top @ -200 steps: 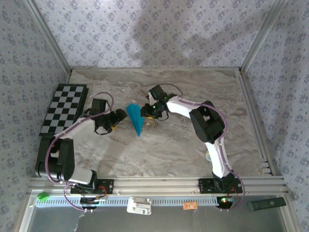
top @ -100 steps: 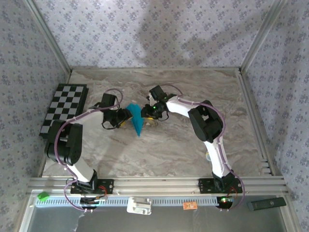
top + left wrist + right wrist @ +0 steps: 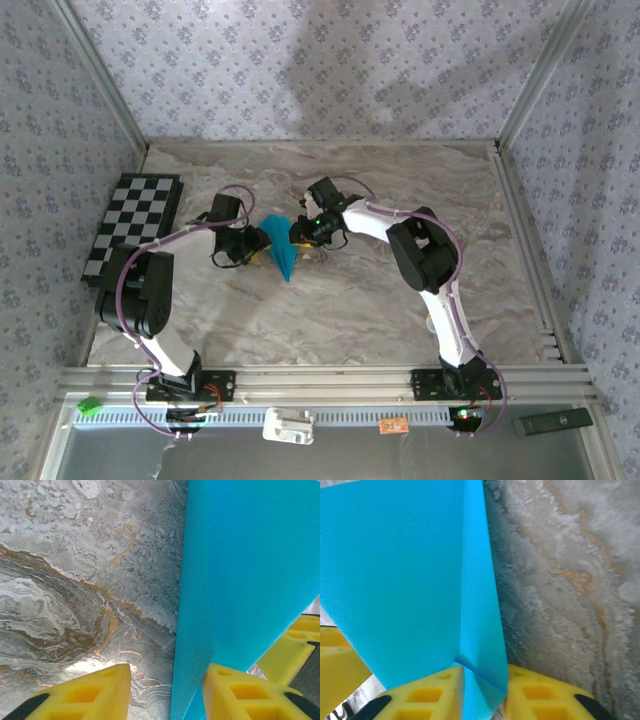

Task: Fold a paper plane with a square sheet of paper (pick it up from the middle)
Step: Turn over a paper plane at the center of the table.

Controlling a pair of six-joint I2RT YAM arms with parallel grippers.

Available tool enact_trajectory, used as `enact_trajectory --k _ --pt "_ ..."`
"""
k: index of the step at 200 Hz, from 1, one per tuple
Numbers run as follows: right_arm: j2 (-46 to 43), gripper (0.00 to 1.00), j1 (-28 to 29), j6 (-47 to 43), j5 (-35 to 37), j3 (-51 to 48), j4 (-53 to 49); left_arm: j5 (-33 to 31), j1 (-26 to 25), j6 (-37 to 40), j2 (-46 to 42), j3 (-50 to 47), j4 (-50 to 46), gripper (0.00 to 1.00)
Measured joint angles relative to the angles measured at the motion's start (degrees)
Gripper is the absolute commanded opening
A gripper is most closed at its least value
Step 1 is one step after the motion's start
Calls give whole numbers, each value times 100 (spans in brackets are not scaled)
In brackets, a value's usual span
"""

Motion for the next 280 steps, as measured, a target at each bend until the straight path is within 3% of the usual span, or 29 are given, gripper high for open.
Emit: enact_trajectory --k 33,170,204,243,280 --pt "0 10 22 7 -96 2 68 -26 0 0 0 0 -2 39" --pt "-332 4 -7 299 448 -649 284 -411 20 -157 0 -81 -232 22" --pt "-424 4 -4 479 555 -793 385 -402 52 -258 -2 -208 -234 22" --pt "-446 4 -4 501 643 -804 385 -275 31 -269 -275 -205 -238 30" --pt "-455 4 11 501 684 -804 365 -188 -304 -269 -734 -173 -190 35"
